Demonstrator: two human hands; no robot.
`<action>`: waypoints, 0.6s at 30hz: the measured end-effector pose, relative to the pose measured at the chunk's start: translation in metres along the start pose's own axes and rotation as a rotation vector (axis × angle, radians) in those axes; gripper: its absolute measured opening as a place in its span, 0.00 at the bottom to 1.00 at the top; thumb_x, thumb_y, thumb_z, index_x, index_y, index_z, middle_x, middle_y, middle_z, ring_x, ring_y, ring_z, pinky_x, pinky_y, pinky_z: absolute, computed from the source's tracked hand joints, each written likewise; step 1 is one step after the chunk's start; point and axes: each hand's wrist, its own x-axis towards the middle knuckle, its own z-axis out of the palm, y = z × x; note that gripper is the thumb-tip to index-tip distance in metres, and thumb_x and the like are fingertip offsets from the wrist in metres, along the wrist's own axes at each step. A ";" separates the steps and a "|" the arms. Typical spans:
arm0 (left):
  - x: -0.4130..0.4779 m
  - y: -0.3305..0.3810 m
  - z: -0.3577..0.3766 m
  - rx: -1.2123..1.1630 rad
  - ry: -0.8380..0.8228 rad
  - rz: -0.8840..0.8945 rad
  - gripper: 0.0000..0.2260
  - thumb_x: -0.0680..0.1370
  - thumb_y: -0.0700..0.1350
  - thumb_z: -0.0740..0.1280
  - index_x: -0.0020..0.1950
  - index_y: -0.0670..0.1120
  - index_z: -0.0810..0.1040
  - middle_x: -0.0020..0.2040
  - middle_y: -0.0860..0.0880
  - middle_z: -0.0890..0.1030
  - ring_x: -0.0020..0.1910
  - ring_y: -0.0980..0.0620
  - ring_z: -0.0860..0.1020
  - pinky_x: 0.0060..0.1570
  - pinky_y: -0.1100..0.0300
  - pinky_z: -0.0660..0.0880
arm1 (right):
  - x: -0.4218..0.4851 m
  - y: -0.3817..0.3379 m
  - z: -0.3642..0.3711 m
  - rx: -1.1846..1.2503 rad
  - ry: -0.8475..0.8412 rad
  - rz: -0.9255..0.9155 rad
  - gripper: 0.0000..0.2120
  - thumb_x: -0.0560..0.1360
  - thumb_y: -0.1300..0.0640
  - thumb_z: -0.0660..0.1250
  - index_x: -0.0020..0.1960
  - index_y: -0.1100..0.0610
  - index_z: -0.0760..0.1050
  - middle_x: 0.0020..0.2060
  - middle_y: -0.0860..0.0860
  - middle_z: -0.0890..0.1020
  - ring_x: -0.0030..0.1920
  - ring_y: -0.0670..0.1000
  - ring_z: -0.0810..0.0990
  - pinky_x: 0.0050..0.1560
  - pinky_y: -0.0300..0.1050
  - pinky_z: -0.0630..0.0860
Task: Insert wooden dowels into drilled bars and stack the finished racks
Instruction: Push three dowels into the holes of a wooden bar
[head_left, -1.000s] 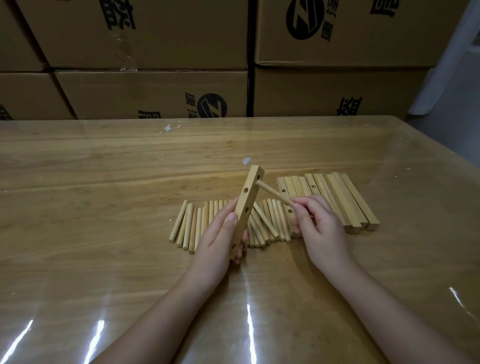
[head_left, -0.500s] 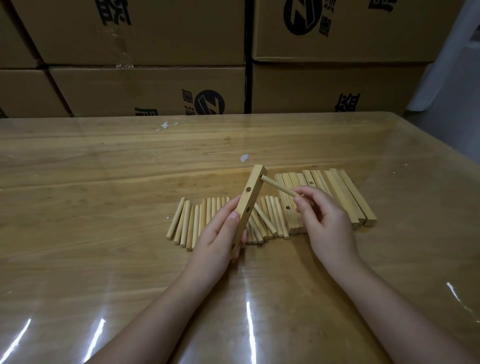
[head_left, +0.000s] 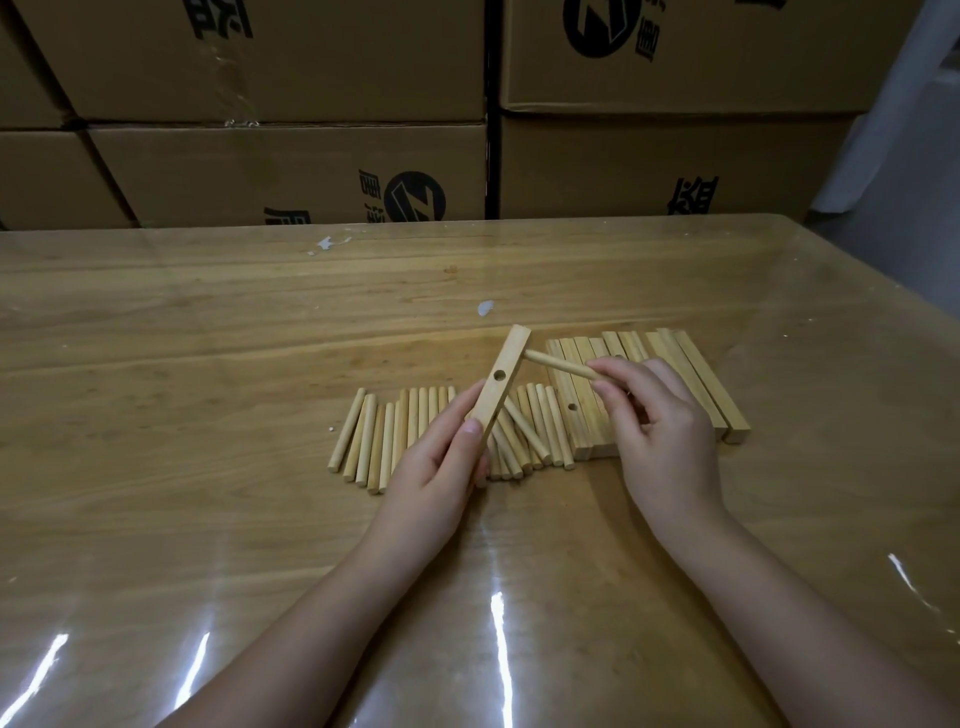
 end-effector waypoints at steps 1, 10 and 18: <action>0.000 0.000 0.000 0.002 -0.003 -0.001 0.15 0.81 0.50 0.56 0.64 0.66 0.70 0.33 0.57 0.73 0.33 0.61 0.71 0.34 0.69 0.69 | 0.000 0.000 0.000 -0.002 0.000 -0.001 0.11 0.77 0.62 0.64 0.57 0.58 0.78 0.42 0.50 0.77 0.38 0.49 0.76 0.33 0.49 0.76; -0.001 0.004 0.001 -0.005 -0.026 -0.003 0.16 0.80 0.49 0.55 0.66 0.62 0.69 0.30 0.56 0.70 0.30 0.61 0.70 0.31 0.69 0.68 | -0.001 0.004 0.003 0.001 -0.018 0.033 0.11 0.77 0.60 0.63 0.57 0.57 0.78 0.42 0.46 0.77 0.37 0.45 0.74 0.32 0.40 0.72; -0.002 0.001 -0.002 0.018 -0.027 -0.019 0.15 0.82 0.49 0.56 0.68 0.63 0.69 0.30 0.55 0.71 0.31 0.59 0.70 0.30 0.66 0.69 | 0.000 0.003 0.002 0.011 -0.026 0.052 0.10 0.77 0.62 0.64 0.56 0.58 0.79 0.42 0.45 0.77 0.41 0.42 0.75 0.35 0.31 0.70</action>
